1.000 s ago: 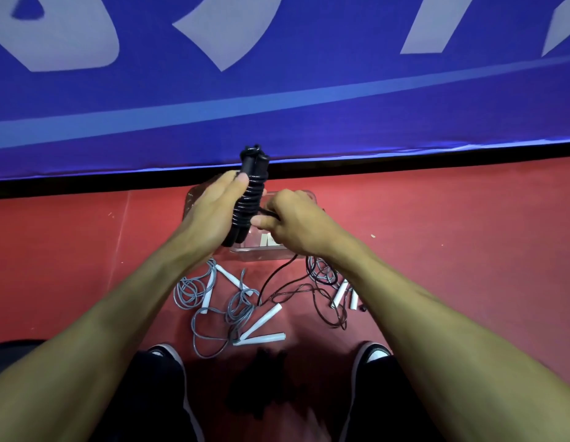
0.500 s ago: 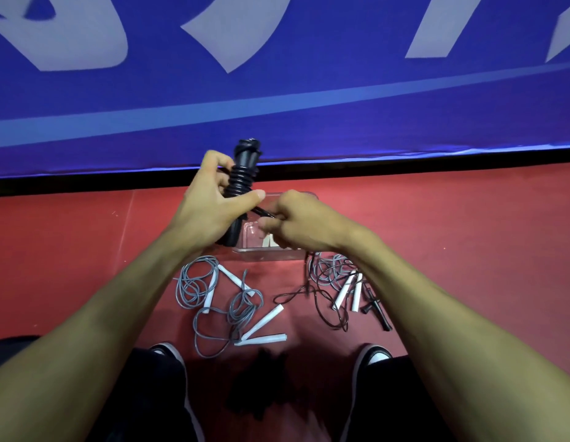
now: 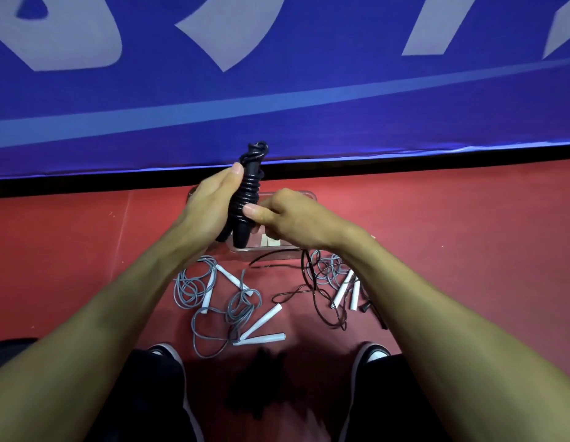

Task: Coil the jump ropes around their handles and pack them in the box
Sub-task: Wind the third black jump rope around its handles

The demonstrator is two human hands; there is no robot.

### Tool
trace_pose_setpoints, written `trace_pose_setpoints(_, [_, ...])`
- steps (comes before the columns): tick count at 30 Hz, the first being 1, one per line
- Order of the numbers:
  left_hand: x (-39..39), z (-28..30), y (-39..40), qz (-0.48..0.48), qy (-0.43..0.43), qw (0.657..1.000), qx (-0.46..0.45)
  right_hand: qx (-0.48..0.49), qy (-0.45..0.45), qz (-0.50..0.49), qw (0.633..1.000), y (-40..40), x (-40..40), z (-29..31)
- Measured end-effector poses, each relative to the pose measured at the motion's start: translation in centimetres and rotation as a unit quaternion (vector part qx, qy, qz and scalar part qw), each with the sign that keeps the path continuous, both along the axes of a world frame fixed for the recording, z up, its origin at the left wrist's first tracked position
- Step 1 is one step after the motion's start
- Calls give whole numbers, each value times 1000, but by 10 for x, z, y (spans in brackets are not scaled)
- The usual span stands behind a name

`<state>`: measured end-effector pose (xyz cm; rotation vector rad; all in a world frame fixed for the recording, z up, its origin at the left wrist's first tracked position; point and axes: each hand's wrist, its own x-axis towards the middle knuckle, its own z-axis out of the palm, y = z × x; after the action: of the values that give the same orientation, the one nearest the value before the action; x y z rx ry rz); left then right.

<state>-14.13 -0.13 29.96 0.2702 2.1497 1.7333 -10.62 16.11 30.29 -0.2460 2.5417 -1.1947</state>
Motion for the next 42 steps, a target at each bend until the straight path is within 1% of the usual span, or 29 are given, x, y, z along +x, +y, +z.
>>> trace_pose_setpoints(2, [-3, 3, -2, -20, -2, 999, 31, -29, -9, 12, 999, 1, 1, 1])
trace_pose_setpoints(5, [-5, 7, -9, -66, -7, 997, 33, -69, -3, 15, 997, 3, 3, 6])
trace_pose_setpoints(7, [-4, 9, -13, -92, -8, 995, 24, -54, 3, 3, 999, 5, 3, 6])
trace_pose_setpoints(8, [-3, 9, -13, -93, 0, 996, 12, -26, 10, -8, 1000, 7, 2, 5])
trace_pose_setpoints(10, [-2, 9, -11, -68, 19, 997, -17, 49, 18, -26, 998, 10, 1, 1])
trace_pose_setpoints(12, [1, 7, -7, -21, 37, 998, -36, 89, 6, -29, 996, 9, 1, -2])
trace_pose_setpoints(14, [0, 3, -5, 22, 29, 999, -36, 91, 23, -30, 995, 5, 2, -4])
trace_pose_setpoints(16, [-1, 2, -4, 50, 28, 998, -34, 78, 67, -23, 994, -1, 2, -2])
trace_pose_setpoints(18, [-1, 0, -4, 68, 64, 992, -79, 77, 96, -10, 992, -7, 2, -1])
trace_pose_setpoints(20, [-1, -2, -2, 70, 105, 983, -130, 72, 104, -1, 992, -12, 2, -3])
trace_pose_setpoints(21, [-1, -3, -2, 61, 106, 983, -135, 71, 103, -2, 992, -14, 2, -5])
trace_pose_setpoints(22, [0, -3, -1, 49, 90, 988, -117, 72, 97, -6, 993, -14, 2, -6])
trace_pose_setpoints(24, [2, -1, 3, 30, 18, 999, -22, 68, 80, -13, 994, -9, 1, -7])
trace_pose_setpoints(26, [4, 1, 5, 14, -48, 996, 78, 59, 65, -12, 996, -5, 2, -7])
trace_pose_setpoints(27, [4, 1, 4, 0, -58, 994, 92, 58, 58, -12, 997, -4, 2, -7])
trace_pose_setpoints(30, [3, 3, -1, -91, -29, 995, 43, 60, 51, -9, 997, 0, 3, -8])
trace_pose_setpoints(32, [2, 6, -5, -125, 1, 992, -3, 69, 43, -16, 997, 3, 3, -6])
trace_pose_setpoints(36, [1, 11, -8, -132, 58, 988, -61, 89, 35, -25, 995, 5, 1, -5])
trace_pose_setpoints(39, [0, 11, -8, -110, 62, 989, -80, 117, 10, -11, 993, 5, -1, -8])
trace_pose_setpoints(42, [-2, 9, -11, -66, 64, 991, -100, 138, -9, -20, 990, 9, -2, -11])
